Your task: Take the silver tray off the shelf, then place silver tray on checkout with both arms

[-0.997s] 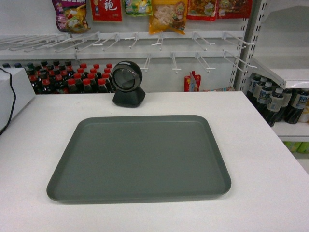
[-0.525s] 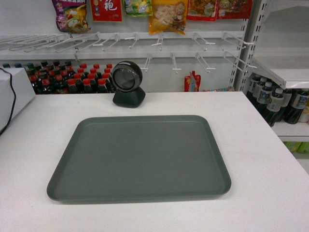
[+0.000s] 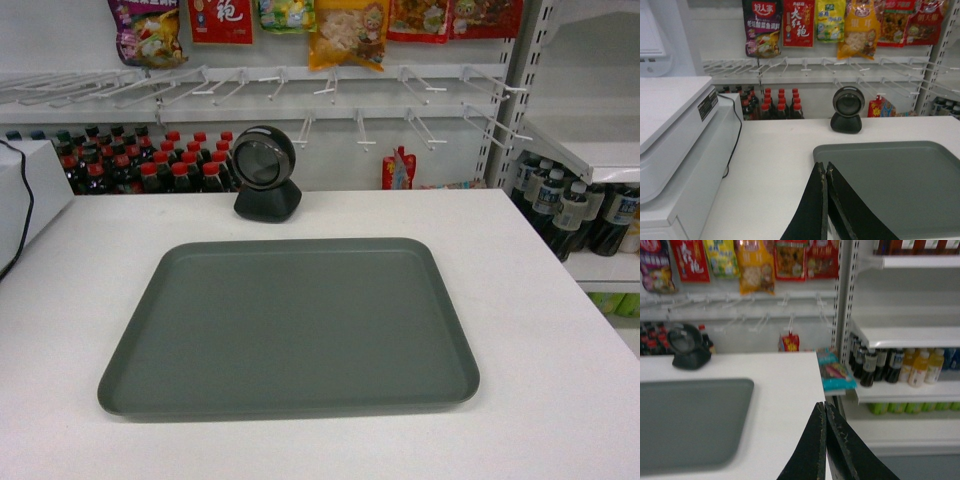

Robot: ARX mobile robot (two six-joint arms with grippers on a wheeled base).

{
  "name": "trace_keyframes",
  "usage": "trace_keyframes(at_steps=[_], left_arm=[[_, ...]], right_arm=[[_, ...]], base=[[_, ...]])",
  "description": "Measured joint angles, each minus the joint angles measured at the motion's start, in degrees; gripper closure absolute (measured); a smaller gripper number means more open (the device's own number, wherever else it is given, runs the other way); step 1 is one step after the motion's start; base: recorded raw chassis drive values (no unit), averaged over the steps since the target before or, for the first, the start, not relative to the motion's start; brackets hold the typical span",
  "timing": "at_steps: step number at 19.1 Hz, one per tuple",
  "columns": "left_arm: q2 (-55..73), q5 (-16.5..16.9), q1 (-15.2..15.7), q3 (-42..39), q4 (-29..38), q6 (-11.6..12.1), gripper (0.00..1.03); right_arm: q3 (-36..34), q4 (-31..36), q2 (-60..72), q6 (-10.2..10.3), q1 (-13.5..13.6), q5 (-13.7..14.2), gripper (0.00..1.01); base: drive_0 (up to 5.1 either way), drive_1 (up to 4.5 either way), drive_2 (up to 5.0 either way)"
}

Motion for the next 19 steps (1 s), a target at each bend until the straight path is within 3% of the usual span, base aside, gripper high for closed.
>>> trace_keyframes(at_steps=[1,5,13,19], left_arm=[[0.0,0.0,0.0,-0.2,-1.5,0.0,1.02],[0.0,-0.1,0.0,-0.2,-1.2,0.0,1.00],[0.0,-0.1,0.0,-0.2,-1.2,0.0,0.06],[0.0,-0.1,0.0,-0.2,-1.2,0.0,0.05]], right_arm=[[0.0,-8.0,-4.9,0.0,0.0,-0.1,0.99],[0.0,-9.7,-9.5,0.0,0.0,0.0,0.99],[0.0,-10.0,-9.5,0.0,0.0,0.0,0.05],[0.0,-10.0,-9.5,0.0,0.0,0.0,0.03]], base=[[0.0,0.00,0.0],[0.0,0.00,0.0],[0.0,0.00,0.0],[0.0,0.00,0.0]])
